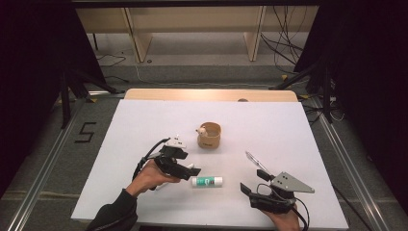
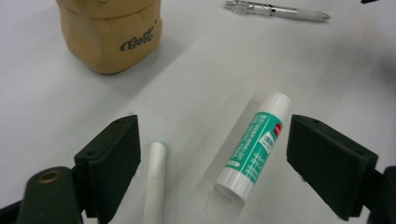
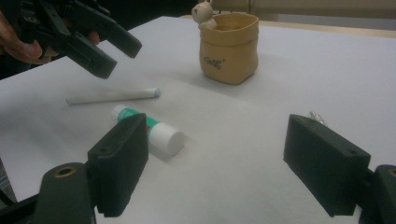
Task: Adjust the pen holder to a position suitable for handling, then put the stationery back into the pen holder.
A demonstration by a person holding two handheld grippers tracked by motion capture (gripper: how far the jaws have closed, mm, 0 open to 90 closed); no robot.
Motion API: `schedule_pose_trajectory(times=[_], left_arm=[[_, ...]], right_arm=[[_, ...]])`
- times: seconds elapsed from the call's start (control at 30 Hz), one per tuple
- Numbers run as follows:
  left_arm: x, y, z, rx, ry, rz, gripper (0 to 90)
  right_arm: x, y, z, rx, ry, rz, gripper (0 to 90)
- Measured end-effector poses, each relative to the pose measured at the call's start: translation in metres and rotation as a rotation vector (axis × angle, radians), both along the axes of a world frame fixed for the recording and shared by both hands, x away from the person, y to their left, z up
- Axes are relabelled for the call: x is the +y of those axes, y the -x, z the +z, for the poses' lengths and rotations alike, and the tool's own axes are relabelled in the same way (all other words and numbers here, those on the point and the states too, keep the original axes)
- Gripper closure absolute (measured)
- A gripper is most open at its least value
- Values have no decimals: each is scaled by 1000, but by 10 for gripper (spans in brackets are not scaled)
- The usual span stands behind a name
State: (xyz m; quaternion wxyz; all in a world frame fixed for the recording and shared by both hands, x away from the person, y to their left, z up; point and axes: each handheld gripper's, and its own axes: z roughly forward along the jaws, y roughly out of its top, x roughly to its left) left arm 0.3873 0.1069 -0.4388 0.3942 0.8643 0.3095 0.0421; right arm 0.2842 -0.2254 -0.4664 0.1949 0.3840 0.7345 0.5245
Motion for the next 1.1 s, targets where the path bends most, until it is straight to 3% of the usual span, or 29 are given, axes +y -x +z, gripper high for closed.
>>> schedule_pose_trajectory(times=[0.53, 0.67, 1.1], left_arm=[[-21, 11, -12, -14, -156, -119, 173], [-26, 12, -13, -12, -163, -142, 173], [-44, 16, -20, -24, -262, -233, 207]], right_arm=[[2, 1, -1, 1, 8, -3, 229], [2, 1, -1, 4, 5, -2, 229], [1, 2, -1, 1, 15, 7, 229]])
